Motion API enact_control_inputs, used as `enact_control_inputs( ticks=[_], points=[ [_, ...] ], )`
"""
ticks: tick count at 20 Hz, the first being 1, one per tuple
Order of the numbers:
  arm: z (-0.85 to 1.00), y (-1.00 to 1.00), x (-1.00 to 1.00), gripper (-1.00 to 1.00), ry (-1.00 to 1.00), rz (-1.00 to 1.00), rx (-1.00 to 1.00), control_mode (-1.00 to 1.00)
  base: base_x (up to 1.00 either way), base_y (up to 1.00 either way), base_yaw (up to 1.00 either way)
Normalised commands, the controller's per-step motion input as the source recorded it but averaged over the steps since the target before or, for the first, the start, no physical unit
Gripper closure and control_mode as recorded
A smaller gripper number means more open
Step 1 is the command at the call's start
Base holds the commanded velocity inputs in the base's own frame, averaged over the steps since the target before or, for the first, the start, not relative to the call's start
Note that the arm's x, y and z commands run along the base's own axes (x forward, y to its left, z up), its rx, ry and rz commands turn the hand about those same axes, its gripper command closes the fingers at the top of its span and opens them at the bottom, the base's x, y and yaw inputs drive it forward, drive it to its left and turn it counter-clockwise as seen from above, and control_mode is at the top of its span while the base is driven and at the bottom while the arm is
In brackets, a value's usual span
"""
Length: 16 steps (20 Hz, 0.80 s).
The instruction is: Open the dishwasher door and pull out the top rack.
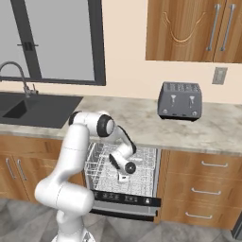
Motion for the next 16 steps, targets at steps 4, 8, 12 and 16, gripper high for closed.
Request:
enact_control_inputs(
  ticks=[4,8,12,16],
  points=[
    [-0.31,-0.45,-0.61,1.0,0.16,0.07,0.0,-1.0,0.0,0.0,0.0],
    [-0.33,-0.47,-0.71,1.0,0.15,0.07,0.0,-1.0,0.0,0.0,0.0],
    [-0.25,-0.45,-0.76,1.0,0.12,0.05,0.0,-1.0,0.0,0.0,0.0],
    [-0.1,-0.43,-0.74,1.0,0.1,0.05,0.0,-1.0,0.0,0.0,0.0]
  ],
)
